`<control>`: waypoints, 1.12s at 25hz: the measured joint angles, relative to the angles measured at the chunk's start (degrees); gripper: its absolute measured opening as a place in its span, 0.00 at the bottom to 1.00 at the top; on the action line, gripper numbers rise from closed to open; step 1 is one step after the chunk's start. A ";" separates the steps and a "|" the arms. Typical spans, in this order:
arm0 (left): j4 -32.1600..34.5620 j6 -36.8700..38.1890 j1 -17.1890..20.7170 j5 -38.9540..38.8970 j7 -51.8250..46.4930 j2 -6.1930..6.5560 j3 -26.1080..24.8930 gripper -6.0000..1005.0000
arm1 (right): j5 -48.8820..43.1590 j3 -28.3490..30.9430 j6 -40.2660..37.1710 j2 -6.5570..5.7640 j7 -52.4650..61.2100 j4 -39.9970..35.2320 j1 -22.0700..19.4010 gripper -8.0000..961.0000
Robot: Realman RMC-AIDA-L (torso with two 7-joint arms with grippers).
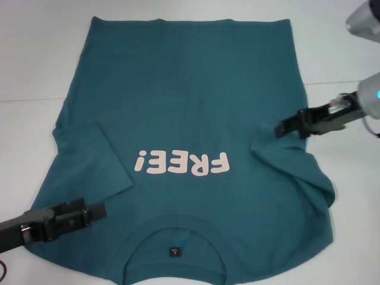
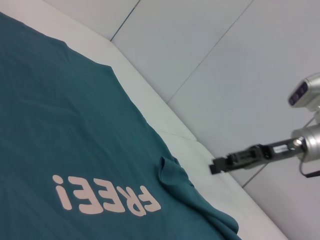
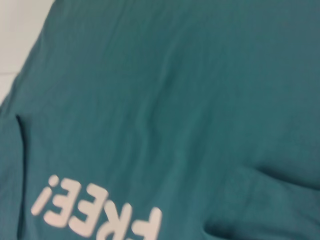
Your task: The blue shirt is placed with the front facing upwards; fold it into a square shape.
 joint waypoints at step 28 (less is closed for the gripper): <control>0.00 -0.66 -0.08 0.09 -0.40 -0.22 -0.08 0.94 | -0.71 1.05 -3.35 1.85 0.72 -1.93 -8.90 0.63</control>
